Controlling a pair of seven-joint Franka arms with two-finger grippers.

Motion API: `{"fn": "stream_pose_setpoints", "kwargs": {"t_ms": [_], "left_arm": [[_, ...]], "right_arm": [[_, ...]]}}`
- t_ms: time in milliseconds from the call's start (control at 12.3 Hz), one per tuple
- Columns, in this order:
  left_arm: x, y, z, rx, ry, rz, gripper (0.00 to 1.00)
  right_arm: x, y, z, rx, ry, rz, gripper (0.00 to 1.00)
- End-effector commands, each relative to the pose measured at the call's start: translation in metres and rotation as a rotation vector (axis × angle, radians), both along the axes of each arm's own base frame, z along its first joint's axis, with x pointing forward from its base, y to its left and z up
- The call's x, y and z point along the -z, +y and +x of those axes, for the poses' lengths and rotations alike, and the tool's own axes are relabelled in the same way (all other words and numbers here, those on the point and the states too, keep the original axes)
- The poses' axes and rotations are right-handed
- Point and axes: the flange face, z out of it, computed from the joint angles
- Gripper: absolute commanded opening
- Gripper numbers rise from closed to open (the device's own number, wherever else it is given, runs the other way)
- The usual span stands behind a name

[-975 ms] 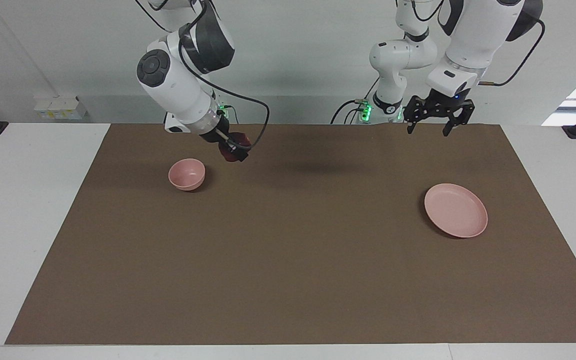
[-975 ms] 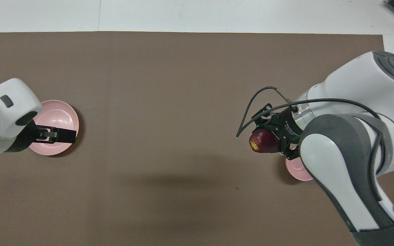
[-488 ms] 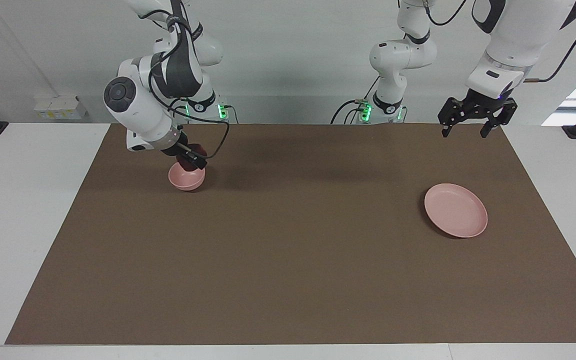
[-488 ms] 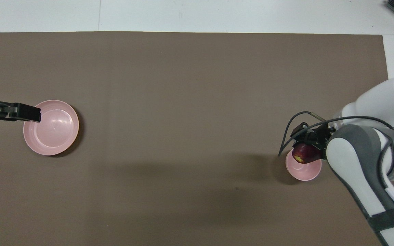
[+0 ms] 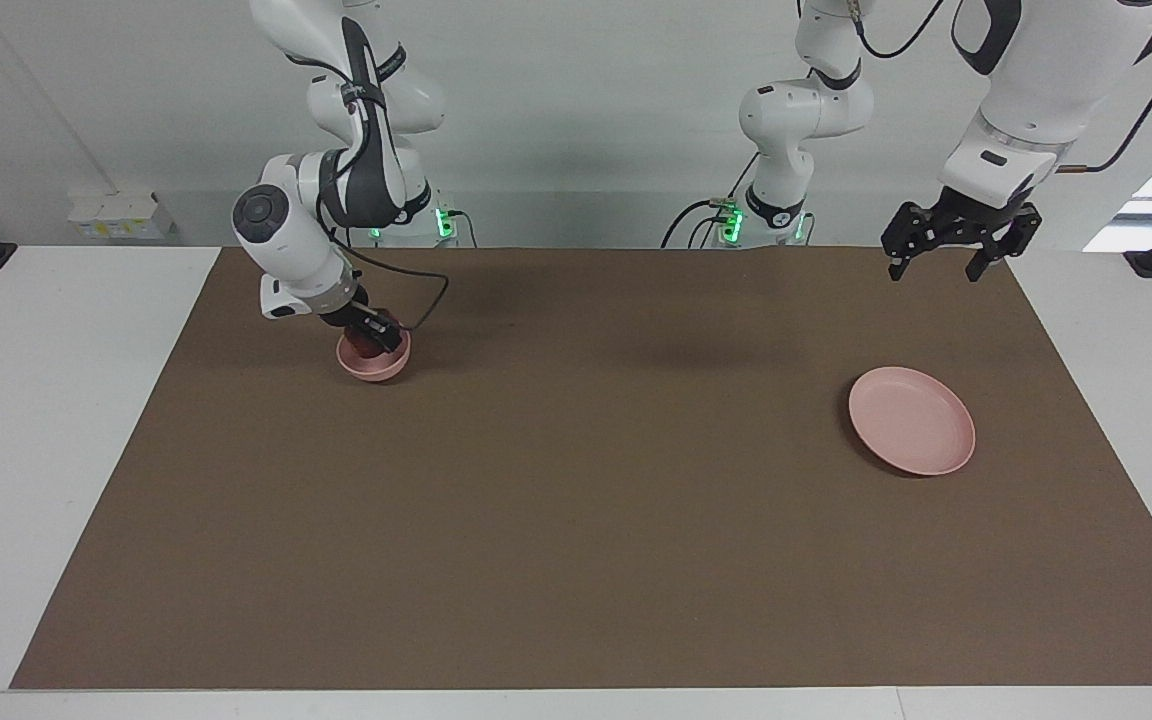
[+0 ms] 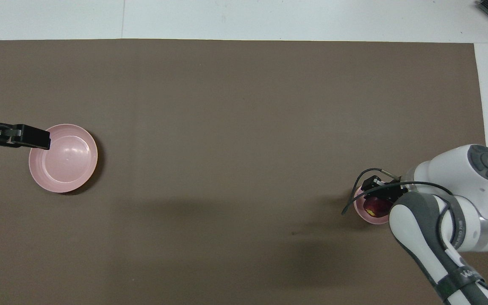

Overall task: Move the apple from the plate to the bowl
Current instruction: 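Carry the apple with the right gripper down into the pink bowl, then open the right gripper and lift it away from the bowl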

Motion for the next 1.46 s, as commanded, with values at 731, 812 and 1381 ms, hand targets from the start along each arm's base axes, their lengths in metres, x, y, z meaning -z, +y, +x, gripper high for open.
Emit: {"fn": "stream_pose_setpoints", "kwargs": {"t_ms": [731,812,1381], "left_arm": [[-0.029,0.016,-0.011,-0.029,-0.032,-0.078,1.00],[-0.028,0.018,-0.011,-0.031,-0.030,-0.076,1.00],[-0.031,0.019,-0.013,-0.044,-0.029,-0.076,1.00]], "right_arm": [[-0.130,-0.009,0.053,-0.281,-0.068,-0.051,1.00],[-0.154,-0.014,0.060,-0.357,-0.105,-0.047,1.00],[-0.274,-0.023,0.091,-0.508,-0.192,-0.090,1.00]]}}
